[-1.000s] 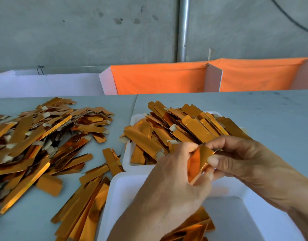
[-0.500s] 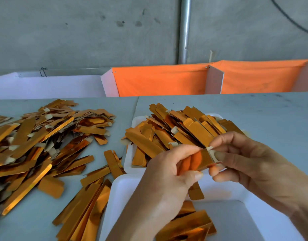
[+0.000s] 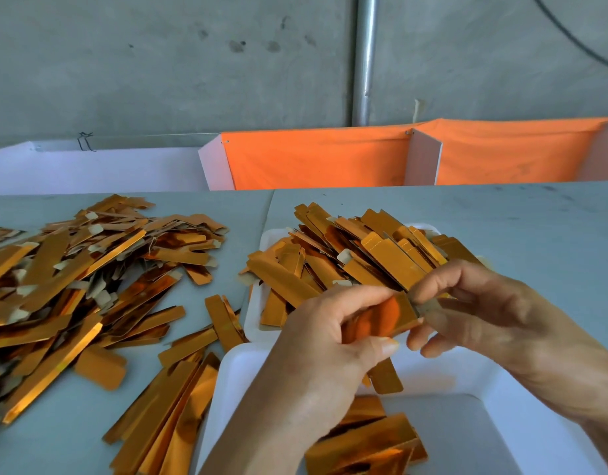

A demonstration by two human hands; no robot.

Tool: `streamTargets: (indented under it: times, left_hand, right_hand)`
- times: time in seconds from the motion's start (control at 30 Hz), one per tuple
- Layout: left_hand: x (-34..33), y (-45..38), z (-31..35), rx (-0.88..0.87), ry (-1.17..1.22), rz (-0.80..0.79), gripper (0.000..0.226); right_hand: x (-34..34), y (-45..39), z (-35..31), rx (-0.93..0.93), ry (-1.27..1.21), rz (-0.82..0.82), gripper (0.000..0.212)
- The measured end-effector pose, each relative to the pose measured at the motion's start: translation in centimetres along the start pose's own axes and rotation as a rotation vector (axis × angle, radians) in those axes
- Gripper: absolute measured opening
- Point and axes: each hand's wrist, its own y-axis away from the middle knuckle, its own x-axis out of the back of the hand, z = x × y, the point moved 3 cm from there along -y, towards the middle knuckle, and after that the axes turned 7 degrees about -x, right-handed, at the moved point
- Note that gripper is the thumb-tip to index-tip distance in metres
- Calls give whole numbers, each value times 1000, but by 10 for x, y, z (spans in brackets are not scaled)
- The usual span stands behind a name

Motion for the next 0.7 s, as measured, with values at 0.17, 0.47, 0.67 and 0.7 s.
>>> streamTargets:
  times: [0.17, 0.47, 0.67, 0.7]
  left_hand:
    - [-1, 1, 4, -33, -123, -13, 45]
    - [-1, 2, 8, -70, -275, -5, 45]
    - [3, 2, 8, -60, -242, -1, 44]
    - [3, 2, 8, -60, -246, -2, 44]
  right_hand:
    - [-4, 0, -2, -45, 20, 33, 3]
    - [-9, -4, 5, -114, -76, 0, 6]
    - [-6, -6, 14, -181, -451, -113, 31]
    - [-6, -6, 15, -185, -458, -126, 39]
